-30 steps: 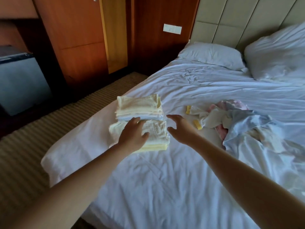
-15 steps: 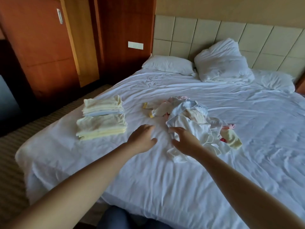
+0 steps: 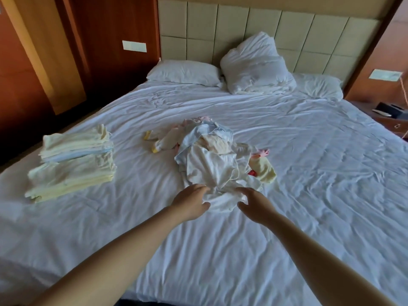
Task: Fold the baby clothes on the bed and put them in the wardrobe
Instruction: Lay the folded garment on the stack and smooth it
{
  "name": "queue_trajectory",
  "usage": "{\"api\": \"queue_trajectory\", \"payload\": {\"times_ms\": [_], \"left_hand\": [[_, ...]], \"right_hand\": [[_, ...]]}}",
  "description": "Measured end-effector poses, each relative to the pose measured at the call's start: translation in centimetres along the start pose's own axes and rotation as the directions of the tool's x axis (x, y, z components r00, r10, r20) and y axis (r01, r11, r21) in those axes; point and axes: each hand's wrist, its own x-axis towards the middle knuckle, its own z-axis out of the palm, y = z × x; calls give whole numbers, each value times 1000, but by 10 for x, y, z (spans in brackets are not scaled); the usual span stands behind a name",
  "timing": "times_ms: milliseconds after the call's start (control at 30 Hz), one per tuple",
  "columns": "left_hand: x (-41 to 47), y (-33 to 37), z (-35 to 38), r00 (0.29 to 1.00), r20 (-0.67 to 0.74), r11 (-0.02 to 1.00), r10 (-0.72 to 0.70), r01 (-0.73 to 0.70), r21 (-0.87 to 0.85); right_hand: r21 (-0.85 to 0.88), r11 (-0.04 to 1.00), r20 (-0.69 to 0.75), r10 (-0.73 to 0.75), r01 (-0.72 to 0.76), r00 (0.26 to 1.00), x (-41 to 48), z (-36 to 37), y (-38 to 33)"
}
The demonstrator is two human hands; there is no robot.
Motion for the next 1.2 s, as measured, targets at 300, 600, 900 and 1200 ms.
{"api": "queue_trajectory", "payload": {"times_ms": [300, 600, 900, 1200], "left_hand": [[58, -21, 32, 998, 58, 999, -36, 35, 22], [72, -37, 47, 998, -63, 1000, -4, 4, 9], [65, -30, 28, 978, -179, 940, -108, 42, -337], [38, 21, -18, 858, -486, 908, 165, -325, -265]], "right_hand": [[125, 980, -1, 154, -152, 988, 65, 27, 8], [424, 831, -67, 426, -361, 902, 110, 56, 3], [856, 506, -86, 338, -104, 937, 91, 40, -15], [915, 390, 107, 10, -102, 994, 41, -46, -40]]}}
